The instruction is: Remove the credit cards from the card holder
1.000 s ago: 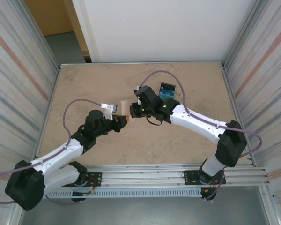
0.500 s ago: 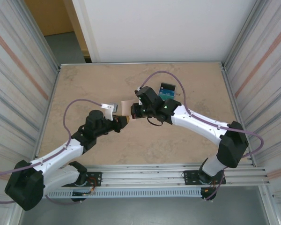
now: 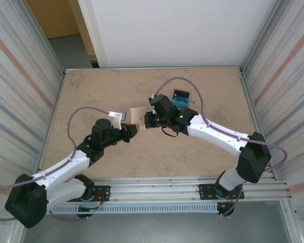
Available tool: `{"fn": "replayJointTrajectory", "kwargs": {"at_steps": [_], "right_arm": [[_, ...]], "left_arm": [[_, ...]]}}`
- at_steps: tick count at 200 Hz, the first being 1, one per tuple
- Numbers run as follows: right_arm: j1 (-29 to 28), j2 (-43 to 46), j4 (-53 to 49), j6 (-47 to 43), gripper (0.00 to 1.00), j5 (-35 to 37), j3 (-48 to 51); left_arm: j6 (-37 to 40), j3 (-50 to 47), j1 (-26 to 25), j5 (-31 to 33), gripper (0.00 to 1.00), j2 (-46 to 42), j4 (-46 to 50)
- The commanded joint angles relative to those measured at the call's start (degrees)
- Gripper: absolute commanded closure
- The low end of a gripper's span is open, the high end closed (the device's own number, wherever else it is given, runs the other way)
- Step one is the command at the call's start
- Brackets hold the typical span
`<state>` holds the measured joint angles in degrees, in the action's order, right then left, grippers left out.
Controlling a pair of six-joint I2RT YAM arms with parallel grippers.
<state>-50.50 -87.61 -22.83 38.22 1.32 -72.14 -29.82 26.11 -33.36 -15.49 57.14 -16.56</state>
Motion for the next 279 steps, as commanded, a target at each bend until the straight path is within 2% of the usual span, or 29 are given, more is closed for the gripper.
{"fn": "replayJointTrajectory", "kwargs": {"at_steps": [1,60,106,134,185,215,240,279], "right_arm": [[0.4,1.6,-1.5,-1.3,1.0,1.7,0.5],[1.3,3.1,-1.6,-2.0,1.0,2.3,1.6],[4.9,6.1,2.8,-2.5,1.0,-3.0,7.0],[7.8,7.1,7.8,-2.3,0.91,-9.3,10.8],[11.3,7.2,17.1,-3.7,0.73,-20.7,15.3],[13.6,8.0,21.2,-4.6,0.66,-27.4,16.7],[16.0,10.2,26.2,-4.2,0.57,-32.9,19.5],[18.4,13.6,35.4,-2.5,0.55,-39.3,24.8]], "left_arm": [[-0.1,0.5,0.1,0.9,1.0,-1.5,-2.9],[0.3,0.6,0.6,0.3,1.0,-1.7,-2.6],[2.3,1.8,1.2,-1.9,1.0,-2.0,-0.9],[3.8,3.1,2.9,-5.8,1.0,-1.7,-0.1],[6.0,6.8,7.9,-19.5,1.0,0.4,1.5],[8.8,9.6,8.1,-22.8,1.0,1.0,5.4],[8.2,10.1,8.2,-24.7,1.0,0.8,4.6],[5.7,9.9,8.5,-28.1,1.0,0.5,1.8]]}}
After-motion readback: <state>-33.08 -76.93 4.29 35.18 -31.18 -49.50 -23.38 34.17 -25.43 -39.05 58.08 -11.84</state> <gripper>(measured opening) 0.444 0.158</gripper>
